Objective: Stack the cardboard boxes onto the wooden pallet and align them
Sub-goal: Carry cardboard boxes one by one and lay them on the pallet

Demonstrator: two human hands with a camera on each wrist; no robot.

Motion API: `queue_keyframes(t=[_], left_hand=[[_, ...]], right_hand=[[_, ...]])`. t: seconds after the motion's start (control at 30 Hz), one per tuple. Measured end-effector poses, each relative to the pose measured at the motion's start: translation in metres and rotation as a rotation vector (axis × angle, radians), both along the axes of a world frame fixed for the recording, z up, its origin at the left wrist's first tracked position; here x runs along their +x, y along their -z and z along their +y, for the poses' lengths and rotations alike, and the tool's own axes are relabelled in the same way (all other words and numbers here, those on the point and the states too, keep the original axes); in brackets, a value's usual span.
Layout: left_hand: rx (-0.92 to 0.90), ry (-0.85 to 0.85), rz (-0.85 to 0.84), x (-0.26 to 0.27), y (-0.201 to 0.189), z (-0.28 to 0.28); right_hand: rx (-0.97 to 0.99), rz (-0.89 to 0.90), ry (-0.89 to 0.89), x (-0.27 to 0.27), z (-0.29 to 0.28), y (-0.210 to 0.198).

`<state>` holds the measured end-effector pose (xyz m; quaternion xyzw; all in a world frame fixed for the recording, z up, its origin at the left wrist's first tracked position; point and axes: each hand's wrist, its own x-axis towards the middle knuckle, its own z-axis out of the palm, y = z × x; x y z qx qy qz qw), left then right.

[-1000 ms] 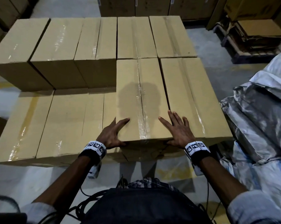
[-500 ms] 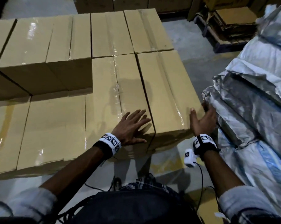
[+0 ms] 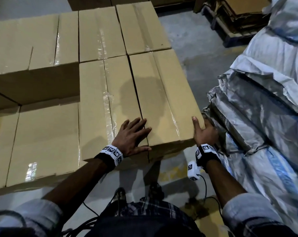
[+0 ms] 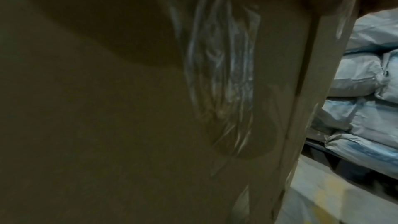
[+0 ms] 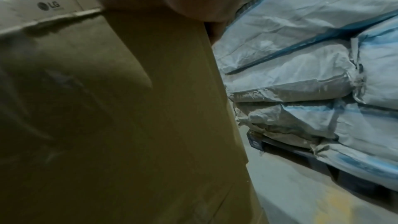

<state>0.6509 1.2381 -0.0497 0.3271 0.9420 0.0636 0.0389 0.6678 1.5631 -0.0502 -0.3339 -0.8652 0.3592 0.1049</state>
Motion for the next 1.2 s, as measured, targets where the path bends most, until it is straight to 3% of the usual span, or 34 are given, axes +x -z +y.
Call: queue_keyframes(t=[0.47,1.2], left_hand=[[0.053,0.019,0.034,0.004,0.0,-0.001],[-0.006,0.036,0.061,0.0,0.0,-0.003]], right_hand=[[-0.021,0.013,-0.013,-0.002,0.007,0.01],[-0.012,-0.003,-0.012,-0.005,0.007,0.016]])
